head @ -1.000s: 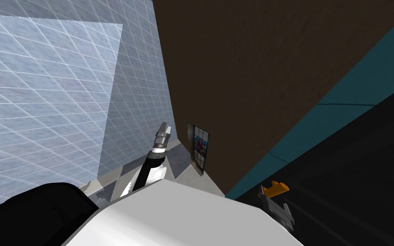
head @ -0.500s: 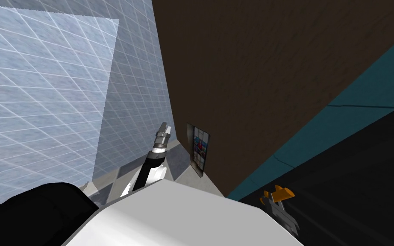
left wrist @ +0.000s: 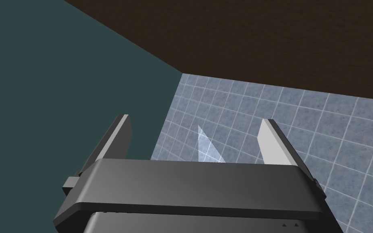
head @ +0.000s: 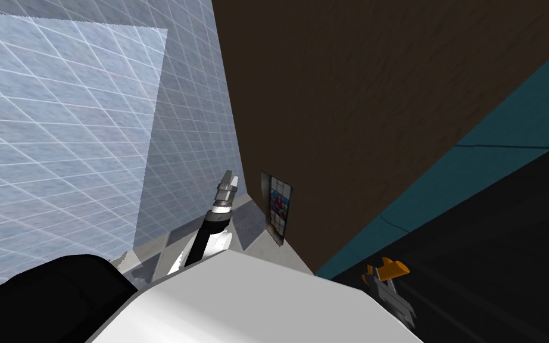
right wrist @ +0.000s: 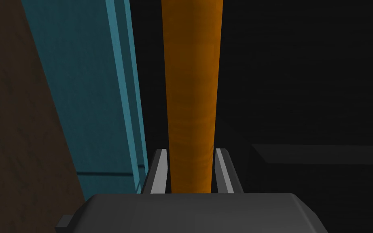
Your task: Pull the door open
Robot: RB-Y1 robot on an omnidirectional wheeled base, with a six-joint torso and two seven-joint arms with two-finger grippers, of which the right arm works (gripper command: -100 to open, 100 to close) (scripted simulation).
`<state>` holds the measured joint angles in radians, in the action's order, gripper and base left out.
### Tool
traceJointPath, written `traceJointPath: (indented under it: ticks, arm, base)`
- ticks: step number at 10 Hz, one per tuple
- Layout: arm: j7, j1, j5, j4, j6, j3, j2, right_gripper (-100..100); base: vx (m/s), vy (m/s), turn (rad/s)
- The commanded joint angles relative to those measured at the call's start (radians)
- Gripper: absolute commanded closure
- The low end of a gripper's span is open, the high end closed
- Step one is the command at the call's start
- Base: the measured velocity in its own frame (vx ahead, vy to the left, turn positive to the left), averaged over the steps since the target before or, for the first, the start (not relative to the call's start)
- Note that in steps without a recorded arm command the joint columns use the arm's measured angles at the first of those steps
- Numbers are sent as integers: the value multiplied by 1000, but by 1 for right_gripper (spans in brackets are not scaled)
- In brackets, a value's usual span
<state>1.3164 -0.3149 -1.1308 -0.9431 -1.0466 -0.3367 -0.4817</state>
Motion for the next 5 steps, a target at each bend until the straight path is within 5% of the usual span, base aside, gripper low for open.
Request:
traceJointPath:
  ticks: [1,5]
  arm:
    - [9,-1,11,-2,-2,-17,-3,100]
    - [33,-16,46,-31,-14,-71,-29,100]
  base:
    - [-176,5,55]
    - [-218,39,50]
